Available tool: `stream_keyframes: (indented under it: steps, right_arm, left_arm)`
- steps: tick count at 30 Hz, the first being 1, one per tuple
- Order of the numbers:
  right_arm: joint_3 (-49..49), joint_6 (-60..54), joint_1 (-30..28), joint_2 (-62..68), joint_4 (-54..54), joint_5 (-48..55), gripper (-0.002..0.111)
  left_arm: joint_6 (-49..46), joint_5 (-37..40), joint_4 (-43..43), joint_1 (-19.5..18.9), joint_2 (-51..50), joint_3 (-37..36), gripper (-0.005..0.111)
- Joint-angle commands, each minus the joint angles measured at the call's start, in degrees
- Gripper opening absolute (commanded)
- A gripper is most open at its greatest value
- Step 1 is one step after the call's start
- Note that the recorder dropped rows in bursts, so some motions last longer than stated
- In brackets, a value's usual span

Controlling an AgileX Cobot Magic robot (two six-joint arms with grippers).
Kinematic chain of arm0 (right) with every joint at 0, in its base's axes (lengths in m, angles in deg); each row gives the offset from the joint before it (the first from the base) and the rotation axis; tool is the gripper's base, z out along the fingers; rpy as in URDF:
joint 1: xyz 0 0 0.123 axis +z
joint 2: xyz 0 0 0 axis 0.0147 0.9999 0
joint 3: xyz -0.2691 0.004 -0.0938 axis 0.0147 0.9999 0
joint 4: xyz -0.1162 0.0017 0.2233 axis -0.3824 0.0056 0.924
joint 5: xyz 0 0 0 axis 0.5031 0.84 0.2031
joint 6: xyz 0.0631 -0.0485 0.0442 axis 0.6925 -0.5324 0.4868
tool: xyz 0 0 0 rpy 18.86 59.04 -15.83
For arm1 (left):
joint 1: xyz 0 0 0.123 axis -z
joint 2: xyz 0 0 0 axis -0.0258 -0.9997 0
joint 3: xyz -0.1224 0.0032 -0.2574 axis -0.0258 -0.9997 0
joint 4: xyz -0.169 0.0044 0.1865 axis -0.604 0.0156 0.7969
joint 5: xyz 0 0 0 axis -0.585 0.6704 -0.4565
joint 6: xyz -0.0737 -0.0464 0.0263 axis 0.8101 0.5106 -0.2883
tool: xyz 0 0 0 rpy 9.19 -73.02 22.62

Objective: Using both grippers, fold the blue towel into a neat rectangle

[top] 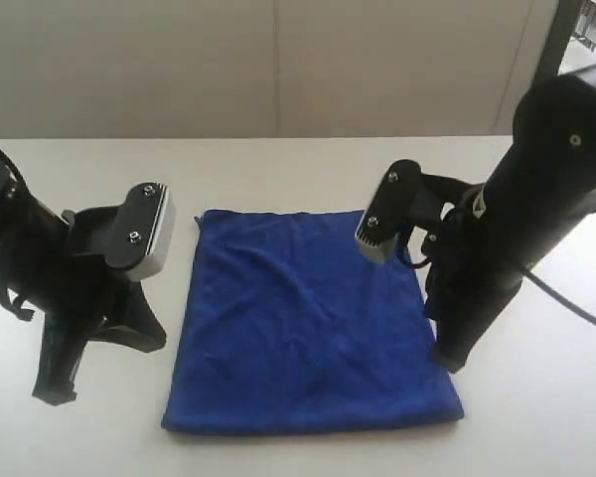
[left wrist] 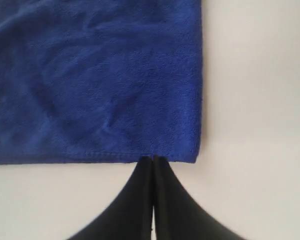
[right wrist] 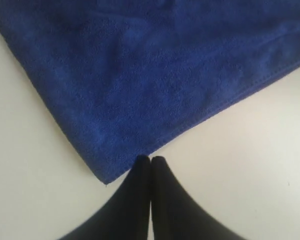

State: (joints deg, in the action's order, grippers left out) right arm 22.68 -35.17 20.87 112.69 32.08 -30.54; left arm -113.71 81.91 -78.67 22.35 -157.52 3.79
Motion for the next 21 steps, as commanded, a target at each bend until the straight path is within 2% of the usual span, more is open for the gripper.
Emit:
stream_keyframes:
  steps: [1, 3, 6, 8, 11, 13, 15, 18, 21]
  right_arm:
    - [3.4, -3.3, -0.1, 1.7, 0.7, -7.1, 0.004]
    - [4.8, -5.4, -0.1, 2.8, 0.7, -9.8, 0.011]
    - [6.1, -10.5, -0.1, 4.8, 0.7, -11.9, 0.027]
    - [6.9, -12.8, -0.1, 6.0, 0.7, -13.0, 0.039]
    - [8.1, -18.3, -0.1, 7.8, 0.7, -13.5, 0.052]
    - [8.9, -21.0, -0.1, 8.8, 0.7, -13.7, 0.057]
    - [9.8, -21.4, -0.1, 9.1, 0.7, -15.4, 0.057]
    - [10.1, -21.4, -0.1, 9.1, 0.3, -16.6, 0.057]
    - [10.2, -21.3, -0.1, 9.1, 0.0, -16.6, 0.057]
  left_arm:
    - [-2.9, 3.4, -4.3, 0.4, -1.9, 0.2, 0.011]
    - [-4.6, 5.0, -4.9, 0.4, -2.6, 0.2, 0.027]
    - [-6.3, 6.1, -5.0, 0.4, -3.4, 0.0, 0.058]
    - [-6.3, 5.2, -5.1, 0.4, -4.3, 0.0, 0.069]
    - [-6.4, 3.2, -6.4, 0.5, -5.4, -0.9, 0.068]
    - [-8.1, 1.0, -6.5, 1.7, -6.3, -2.3, 0.068]
    - [-10.8, -1.7, -6.5, 3.5, -7.1, -3.6, 0.068]
    - [-11.0, -9.6, -6.3, 6.7, -7.5, -5.6, 0.068]
    - [-11.0, -14.1, -6.3, 8.1, -7.6, -7.1, 0.068]
